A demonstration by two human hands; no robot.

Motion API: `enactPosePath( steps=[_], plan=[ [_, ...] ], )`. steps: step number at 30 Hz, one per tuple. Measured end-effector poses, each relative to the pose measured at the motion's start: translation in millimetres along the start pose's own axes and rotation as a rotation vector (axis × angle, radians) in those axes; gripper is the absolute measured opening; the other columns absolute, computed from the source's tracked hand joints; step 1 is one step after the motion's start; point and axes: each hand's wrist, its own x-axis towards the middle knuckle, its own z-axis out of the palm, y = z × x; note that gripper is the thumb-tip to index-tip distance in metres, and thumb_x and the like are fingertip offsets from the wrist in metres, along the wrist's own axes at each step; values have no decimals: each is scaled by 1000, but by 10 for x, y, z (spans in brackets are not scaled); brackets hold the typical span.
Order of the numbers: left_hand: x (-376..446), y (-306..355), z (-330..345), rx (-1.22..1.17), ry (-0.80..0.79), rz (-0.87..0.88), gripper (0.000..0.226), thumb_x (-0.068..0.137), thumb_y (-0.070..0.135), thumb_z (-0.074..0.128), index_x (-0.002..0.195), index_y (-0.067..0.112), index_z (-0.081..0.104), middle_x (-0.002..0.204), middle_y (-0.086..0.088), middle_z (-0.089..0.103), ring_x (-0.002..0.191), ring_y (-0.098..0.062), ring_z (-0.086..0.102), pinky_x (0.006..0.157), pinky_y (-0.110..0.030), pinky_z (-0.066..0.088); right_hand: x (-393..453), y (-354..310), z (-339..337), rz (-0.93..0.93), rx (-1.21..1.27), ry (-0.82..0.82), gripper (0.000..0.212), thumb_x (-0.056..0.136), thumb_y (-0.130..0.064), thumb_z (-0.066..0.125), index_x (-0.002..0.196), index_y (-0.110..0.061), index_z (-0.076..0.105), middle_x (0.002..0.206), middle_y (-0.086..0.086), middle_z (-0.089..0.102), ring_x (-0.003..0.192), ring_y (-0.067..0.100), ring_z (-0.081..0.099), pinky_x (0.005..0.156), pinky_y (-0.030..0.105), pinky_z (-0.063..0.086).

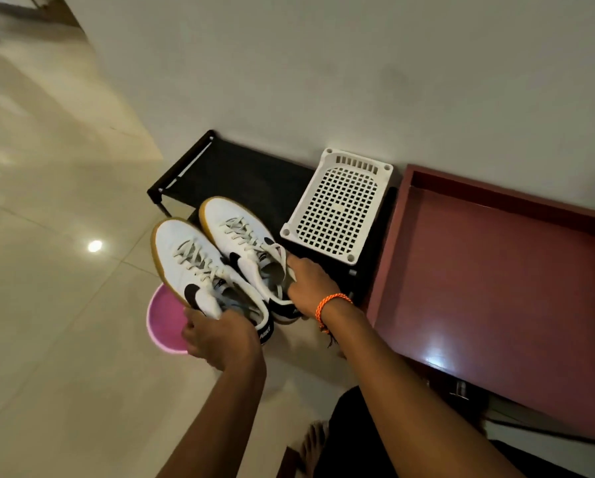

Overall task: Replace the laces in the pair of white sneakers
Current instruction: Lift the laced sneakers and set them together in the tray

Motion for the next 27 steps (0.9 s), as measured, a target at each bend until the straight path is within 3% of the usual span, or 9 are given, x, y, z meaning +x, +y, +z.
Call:
enactPosePath(
  steps=[4, 9, 13, 15, 18, 21, 22, 24, 27],
  plan=[
    [167, -291, -15, 24, 28, -132, 58, 99, 9, 49, 156, 7, 40, 155, -22, 41, 142, -45, 33, 108, -60, 44, 150, -54, 297, -19, -97, -84, 59, 95, -13, 53, 149, -36, 49, 128, 13, 62, 118, 39, 61, 97, 50, 56],
    [239, -496, 63, 45, -4, -214, 55, 99, 10, 48, 154, 6, 42, 154, -22, 41, 141, -44, 34, 107, -59, 45, 262, 109, 553, 36, -55, -110, 56, 94, -13, 56, 145, -34, 54, 130, 11, 66, 119, 38, 63, 101, 49, 55],
    [350, -589, 316, 10, -90, -57, 72, 77, 41, 46, 147, 26, 50, 141, -13, 58, 131, -43, 52, 108, -61, 49, 344, 385, 679, 195, 76, -20, 49, 93, -9, 52, 140, -23, 57, 129, 14, 68, 116, 40, 65, 96, 48, 58],
    [410, -590, 465, -35, -221, 37, 65, 76, 38, 49, 141, 37, 55, 127, -2, 70, 118, -31, 65, 102, -53, 56, 377, 494, 702, 288, 159, 73, 40, 94, -12, 53, 133, -18, 62, 124, 15, 69, 109, 42, 67, 85, 47, 63],
    [480, -357, 687, -78, -480, 111, 69, 82, 8, 56, 143, 41, 58, 114, 6, 75, 101, -16, 73, 85, -41, 64, 454, 612, 739, 408, 313, 169, 46, 92, -12, 50, 137, -14, 59, 133, 14, 63, 115, 43, 64, 74, 37, 63],
    [648, -226, 986, 29, -575, 172, 71, 72, 15, 53, 136, 43, 63, 105, 3, 77, 95, -22, 75, 84, -47, 66, 558, 691, 733, 505, 485, 271, 49, 88, -14, 48, 136, -19, 58, 129, 11, 62, 104, 42, 68, 62, 50, 65],
    [698, -203, 1075, 58, -594, 169, 67, 71, 17, 53, 133, 40, 66, 102, 3, 78, 93, -23, 75, 86, -49, 65, 626, 759, 771, 529, 530, 303, 47, 90, -12, 50, 136, -17, 59, 127, 12, 62, 103, 42, 69, 63, 53, 65],
    [730, -154, 1212, 101, -622, 174, 56, 78, 15, 52, 127, 34, 73, 97, 1, 79, 91, -26, 76, 85, -49, 64, 687, 762, 750, 561, 562, 357, 44, 87, -14, 55, 131, -10, 62, 126, 15, 66, 108, 44, 70, 81, 59, 63],
    [701, -72, 1337, 82, -601, 195, 48, 88, 3, 52, 121, 26, 78, 93, 3, 77, 87, -20, 73, 71, -31, 59, 733, 707, 704, 584, 629, 433, 32, 91, -4, 54, 121, -5, 66, 123, 20, 70, 113, 47, 68, 95, 60, 57]
  ],
)
